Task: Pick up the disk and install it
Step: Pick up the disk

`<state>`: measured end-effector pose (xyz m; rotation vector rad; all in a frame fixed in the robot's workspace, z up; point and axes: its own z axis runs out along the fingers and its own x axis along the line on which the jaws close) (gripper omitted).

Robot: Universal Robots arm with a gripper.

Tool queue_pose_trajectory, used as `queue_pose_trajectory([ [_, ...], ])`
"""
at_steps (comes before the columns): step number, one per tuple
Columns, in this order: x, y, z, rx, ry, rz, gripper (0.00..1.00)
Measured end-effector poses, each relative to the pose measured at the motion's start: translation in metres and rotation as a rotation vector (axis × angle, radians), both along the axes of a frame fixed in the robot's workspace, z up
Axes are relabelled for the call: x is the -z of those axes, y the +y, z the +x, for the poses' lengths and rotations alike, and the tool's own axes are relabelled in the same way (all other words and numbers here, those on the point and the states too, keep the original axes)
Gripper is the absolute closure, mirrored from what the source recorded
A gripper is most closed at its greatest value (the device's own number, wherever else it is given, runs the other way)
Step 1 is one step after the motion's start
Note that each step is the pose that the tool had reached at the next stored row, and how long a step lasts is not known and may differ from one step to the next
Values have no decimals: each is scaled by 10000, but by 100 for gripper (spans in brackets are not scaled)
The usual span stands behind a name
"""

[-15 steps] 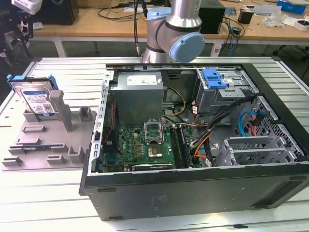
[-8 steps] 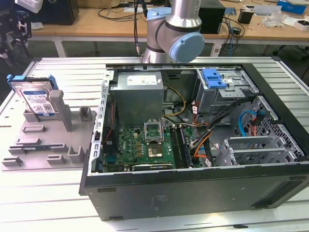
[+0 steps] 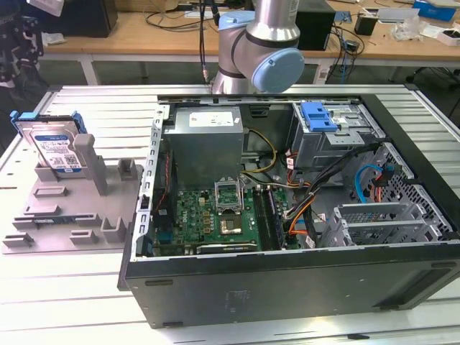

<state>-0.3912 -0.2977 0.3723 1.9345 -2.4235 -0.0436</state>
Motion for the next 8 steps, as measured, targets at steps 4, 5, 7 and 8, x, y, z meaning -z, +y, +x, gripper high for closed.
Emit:
queue_pose_trajectory([
  [4,5,0,0,-788,0,-1,50],
  [5,7,0,0,-1054,0,-8,50],
  [7,11,0,0,-1632,0,-13,50],
  [8,13,0,0,-1802,0,-14,50],
])
